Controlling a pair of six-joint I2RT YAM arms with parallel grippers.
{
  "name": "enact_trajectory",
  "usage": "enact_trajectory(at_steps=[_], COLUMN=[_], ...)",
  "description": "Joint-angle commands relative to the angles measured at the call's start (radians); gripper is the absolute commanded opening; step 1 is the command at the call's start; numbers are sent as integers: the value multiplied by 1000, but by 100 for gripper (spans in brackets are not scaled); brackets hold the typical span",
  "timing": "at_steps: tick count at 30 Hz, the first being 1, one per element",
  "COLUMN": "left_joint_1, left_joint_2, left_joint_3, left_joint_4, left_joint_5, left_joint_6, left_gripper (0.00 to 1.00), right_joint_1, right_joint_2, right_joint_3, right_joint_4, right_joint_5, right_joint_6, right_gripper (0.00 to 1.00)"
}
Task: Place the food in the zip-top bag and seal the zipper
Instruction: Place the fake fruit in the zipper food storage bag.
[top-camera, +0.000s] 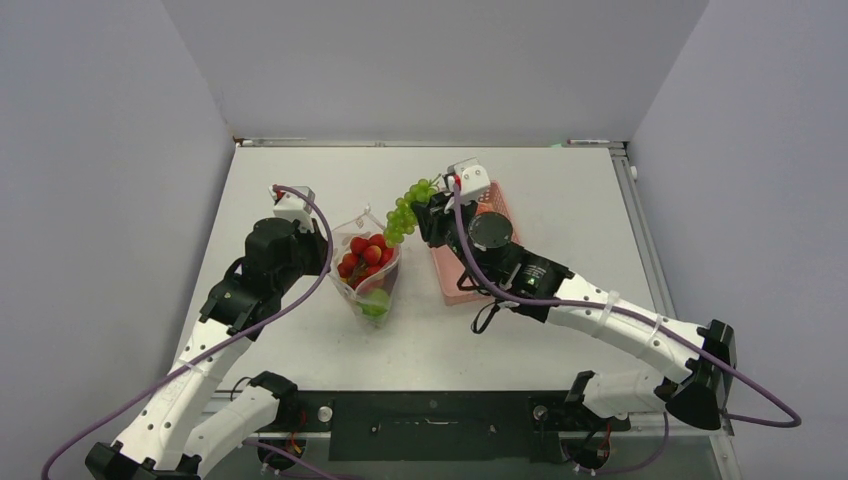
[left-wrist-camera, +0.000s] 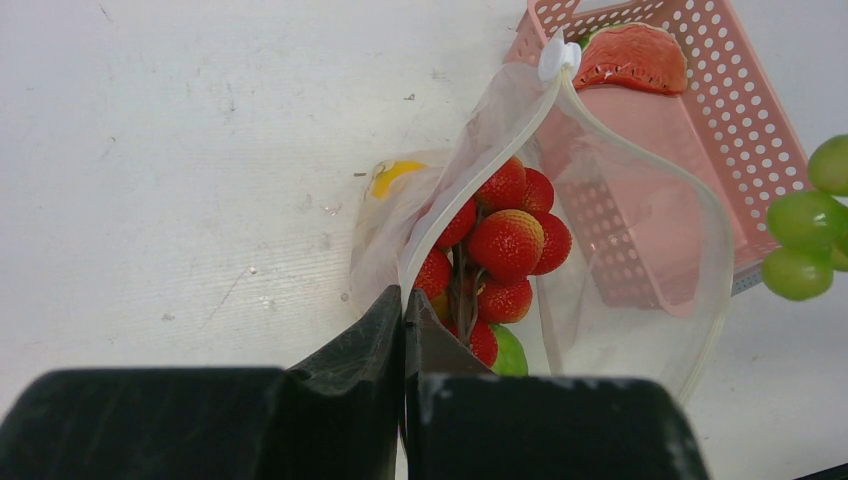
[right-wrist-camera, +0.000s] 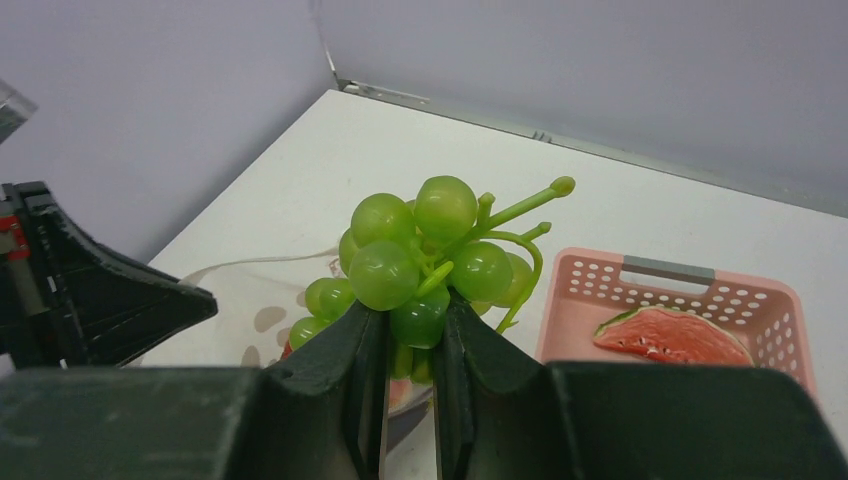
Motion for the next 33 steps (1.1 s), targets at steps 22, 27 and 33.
enact_trajectory(at_steps=[22,27,33], left_joint_1=[-2,-2,-2], left_joint_2=[0,1,1], left_joint_3=[15,15,14], left_joint_4=[42,42,42], left_joint_5=[4,13,9], left_joint_6=[9,7,7], left_gripper=[0,0,0], right_joint_1=[187,231,255], right_joint_2=[269,323,370], right_joint_3=[238,304,359], right_joint_4=[-86,-220,-351], right_joint_5=[-124,-105,-109], right_joint_6=[-251,-289,-295], right_gripper=[5,5,5])
